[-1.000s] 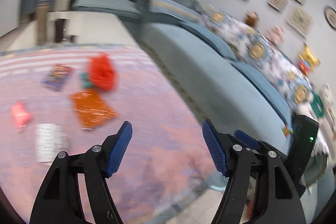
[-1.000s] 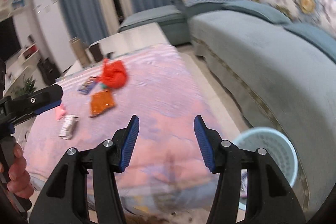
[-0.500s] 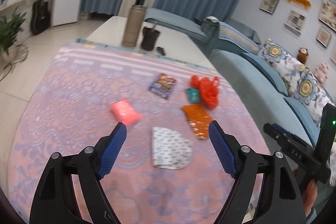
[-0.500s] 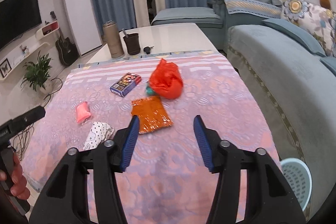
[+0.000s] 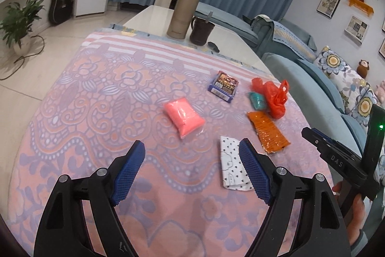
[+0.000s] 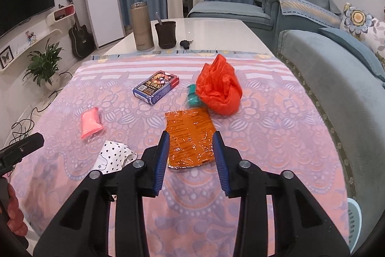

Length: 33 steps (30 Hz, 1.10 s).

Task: Collect trash
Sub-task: 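Move both open tools back over the table, then grasp the pink packet with the left tool while the right tool grasps the red plastic bag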

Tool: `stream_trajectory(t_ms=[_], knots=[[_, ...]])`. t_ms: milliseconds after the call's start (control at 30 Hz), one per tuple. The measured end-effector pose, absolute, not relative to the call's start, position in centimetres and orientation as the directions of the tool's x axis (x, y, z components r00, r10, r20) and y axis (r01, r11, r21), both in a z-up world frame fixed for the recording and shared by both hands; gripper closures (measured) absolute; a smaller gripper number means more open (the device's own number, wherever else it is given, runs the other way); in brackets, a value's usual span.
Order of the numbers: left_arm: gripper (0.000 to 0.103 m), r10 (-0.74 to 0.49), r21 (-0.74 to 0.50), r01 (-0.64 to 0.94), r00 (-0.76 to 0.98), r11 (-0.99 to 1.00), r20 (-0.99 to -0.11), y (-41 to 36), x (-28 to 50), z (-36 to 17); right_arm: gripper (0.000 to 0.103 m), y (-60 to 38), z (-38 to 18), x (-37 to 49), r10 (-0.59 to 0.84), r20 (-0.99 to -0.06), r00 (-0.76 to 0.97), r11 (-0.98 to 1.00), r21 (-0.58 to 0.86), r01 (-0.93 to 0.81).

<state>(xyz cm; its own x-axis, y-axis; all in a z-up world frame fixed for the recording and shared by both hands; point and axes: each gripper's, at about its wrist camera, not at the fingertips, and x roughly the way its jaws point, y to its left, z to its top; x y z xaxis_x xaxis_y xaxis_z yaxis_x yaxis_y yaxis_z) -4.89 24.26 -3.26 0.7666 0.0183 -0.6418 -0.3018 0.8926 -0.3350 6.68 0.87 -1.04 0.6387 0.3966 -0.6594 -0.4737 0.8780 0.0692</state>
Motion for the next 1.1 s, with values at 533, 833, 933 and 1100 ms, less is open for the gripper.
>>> stream_trajectory(t_ms=[533,833,933,1100], knots=[[0.025,0.003,-0.427,-0.373,0.756,0.824,-0.655,27.6,-1.9,-6.6,0.075,1.1,-5.4,9.6,0.43,-0.684,0.589,0.866,0.127,-0.484],[0.018,-0.085,-0.535,-0.366,0.762,0.761,-0.642,29.1,-0.7,-7.9,0.075,1.1,-5.3,9.7,0.461,-0.692,0.556,0.848,0.157,-0.507],[0.018,-0.103,-0.507,-0.354,0.733,0.786,-0.672,27.7,1.5,-8.2,0.075,1.2,-5.0,10.1,0.458,-0.694,0.555,0.845,0.147,-0.514],[0.021,0.012,-0.358,-0.404,0.677,0.842,-0.736,24.9,6.0,-8.5,0.067,0.7,-3.5,11.6,0.467,-0.674,0.572,0.85,0.165,-0.5]])
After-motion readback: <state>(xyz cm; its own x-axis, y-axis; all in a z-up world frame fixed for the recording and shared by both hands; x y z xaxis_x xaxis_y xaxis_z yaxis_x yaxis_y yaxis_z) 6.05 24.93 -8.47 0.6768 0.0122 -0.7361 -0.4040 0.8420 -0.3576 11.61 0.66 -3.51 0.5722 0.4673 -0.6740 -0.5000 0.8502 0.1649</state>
